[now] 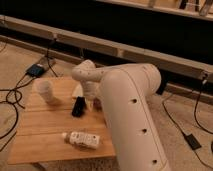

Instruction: Pick up the ceramic bowl

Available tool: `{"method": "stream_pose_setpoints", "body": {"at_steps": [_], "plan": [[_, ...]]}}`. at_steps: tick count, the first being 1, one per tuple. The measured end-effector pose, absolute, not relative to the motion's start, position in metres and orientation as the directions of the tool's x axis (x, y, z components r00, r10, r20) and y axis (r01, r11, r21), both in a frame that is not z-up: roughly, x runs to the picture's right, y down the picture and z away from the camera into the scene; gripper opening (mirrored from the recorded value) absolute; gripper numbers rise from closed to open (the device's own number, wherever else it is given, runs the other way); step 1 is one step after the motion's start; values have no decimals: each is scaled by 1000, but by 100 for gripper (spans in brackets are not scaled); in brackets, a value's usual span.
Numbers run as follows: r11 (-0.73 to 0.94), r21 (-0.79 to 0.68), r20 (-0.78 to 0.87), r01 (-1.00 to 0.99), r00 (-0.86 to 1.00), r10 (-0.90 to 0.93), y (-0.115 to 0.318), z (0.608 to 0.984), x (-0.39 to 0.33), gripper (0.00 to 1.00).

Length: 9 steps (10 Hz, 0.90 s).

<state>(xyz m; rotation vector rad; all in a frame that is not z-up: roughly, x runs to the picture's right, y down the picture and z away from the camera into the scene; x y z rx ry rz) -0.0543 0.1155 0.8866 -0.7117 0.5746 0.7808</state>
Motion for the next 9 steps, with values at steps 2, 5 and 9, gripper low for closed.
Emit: {"method": "stream_pose_setpoints", "body": {"at_steps": [2,5,9], "plan": [[503,-354,-698,-789,580,420,117,889,-56,43],[485,-347,-701,-803,566,435,112,889,-57,13],[425,-342,-707,-838,527,471,97,880,-60,0]]}}
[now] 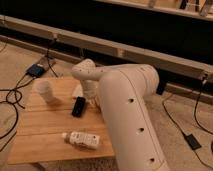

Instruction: Pick up the ceramic bowl

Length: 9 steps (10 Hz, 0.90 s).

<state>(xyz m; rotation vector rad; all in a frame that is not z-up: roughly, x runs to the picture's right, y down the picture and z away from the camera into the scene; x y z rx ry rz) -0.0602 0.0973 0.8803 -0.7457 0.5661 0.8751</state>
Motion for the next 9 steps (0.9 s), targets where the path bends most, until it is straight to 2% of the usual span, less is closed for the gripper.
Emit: {"method": "stream_pose_setpoints", "body": {"at_steps": [5,9], "plan": [[295,-219,-738,-930,355,574,55,860,-53,0],[295,-177,-718,-939,328,614,34,842,-67,0]]}}
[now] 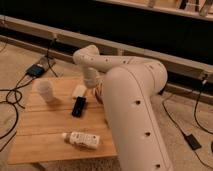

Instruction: Pick up the ceramic bowl

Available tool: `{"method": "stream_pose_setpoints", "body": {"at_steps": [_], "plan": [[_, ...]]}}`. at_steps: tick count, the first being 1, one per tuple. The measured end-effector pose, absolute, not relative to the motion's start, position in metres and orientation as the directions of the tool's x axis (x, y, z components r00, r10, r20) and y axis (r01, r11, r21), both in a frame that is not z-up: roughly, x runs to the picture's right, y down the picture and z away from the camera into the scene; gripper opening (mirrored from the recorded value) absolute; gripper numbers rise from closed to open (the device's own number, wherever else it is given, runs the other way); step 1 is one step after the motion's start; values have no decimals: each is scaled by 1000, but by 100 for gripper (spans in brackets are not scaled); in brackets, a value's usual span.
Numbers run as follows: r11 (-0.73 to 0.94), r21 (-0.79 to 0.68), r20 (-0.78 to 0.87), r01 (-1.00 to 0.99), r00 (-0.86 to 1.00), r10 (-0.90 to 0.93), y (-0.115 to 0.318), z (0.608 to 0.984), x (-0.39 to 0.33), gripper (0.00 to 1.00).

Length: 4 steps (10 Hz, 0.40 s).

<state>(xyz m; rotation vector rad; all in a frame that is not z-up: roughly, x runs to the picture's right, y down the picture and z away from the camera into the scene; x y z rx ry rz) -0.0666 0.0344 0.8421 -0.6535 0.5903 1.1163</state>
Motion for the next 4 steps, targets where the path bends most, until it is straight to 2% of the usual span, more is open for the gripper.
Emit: {"method": "stream_pose_setpoints", "body": {"at_steps": [4], "plan": [[299,-177,-690,-938,335,642,25,831,-75,0]]}}
